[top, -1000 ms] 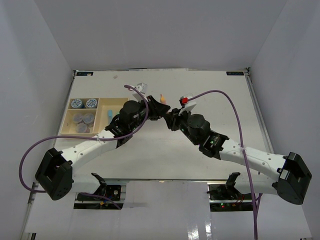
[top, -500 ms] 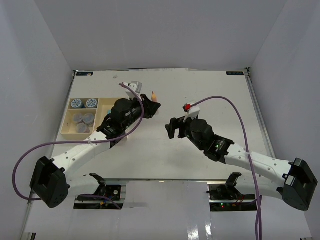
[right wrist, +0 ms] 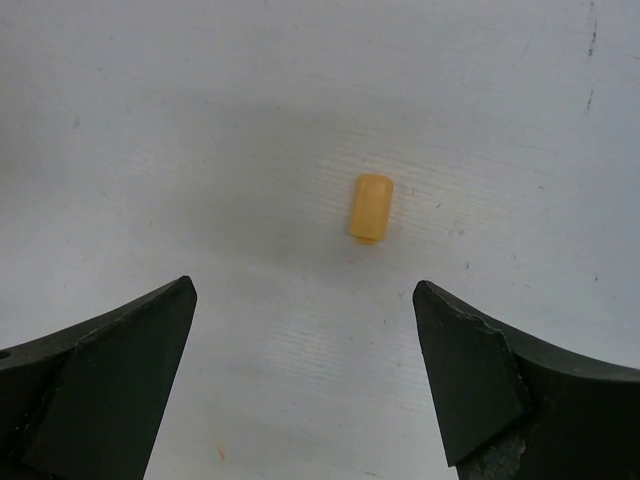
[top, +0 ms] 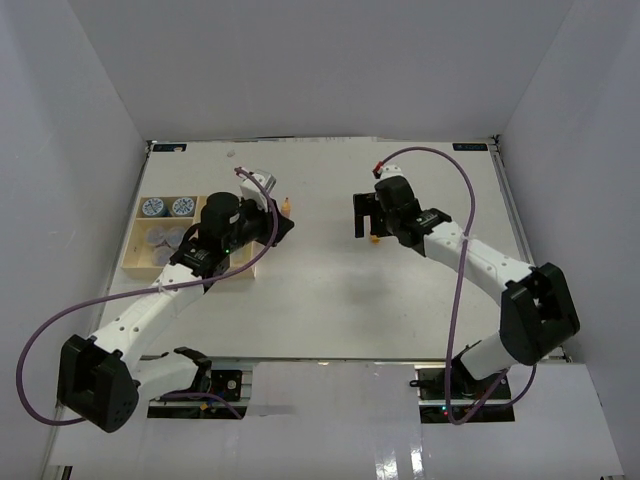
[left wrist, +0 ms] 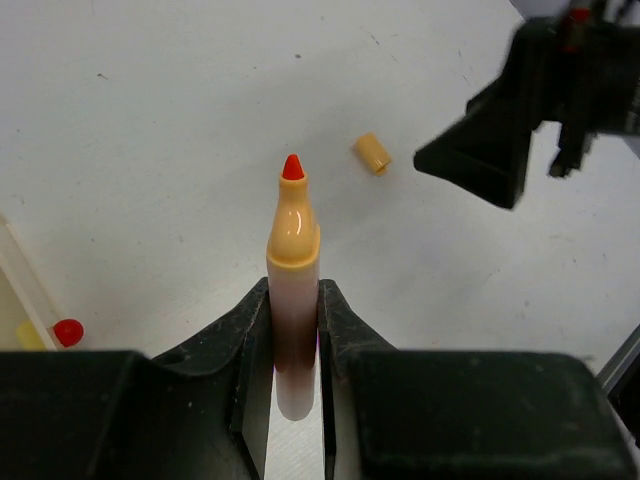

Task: Sort the stationery into containers
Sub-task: Pick up the pen cap from the center of the board.

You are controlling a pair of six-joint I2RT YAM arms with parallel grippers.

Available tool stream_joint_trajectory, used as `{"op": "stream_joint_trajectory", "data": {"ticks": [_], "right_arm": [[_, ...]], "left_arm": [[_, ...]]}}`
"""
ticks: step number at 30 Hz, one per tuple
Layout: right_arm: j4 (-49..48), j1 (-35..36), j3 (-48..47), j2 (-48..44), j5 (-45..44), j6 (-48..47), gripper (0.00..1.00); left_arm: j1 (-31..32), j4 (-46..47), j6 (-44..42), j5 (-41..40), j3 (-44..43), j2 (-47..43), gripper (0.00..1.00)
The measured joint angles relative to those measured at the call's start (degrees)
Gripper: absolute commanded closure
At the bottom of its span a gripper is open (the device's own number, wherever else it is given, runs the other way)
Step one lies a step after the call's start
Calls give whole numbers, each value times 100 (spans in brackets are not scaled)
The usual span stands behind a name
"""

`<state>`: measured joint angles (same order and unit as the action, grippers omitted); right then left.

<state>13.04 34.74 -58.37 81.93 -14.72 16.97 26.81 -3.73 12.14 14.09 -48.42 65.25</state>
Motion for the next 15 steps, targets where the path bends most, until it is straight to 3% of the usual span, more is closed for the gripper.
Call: {"op": "stream_joint_trajectory", "data": {"ticks": [7,15], "right_arm": [[787,-343,-1266,1390,39,-103,9],[1287,-551,-1744,2221,168,-116,13]], "left_arm": [[-2,-83,-457,737,302,-487,100],[-2,-111,-715,1478,398,-527,100]]}}
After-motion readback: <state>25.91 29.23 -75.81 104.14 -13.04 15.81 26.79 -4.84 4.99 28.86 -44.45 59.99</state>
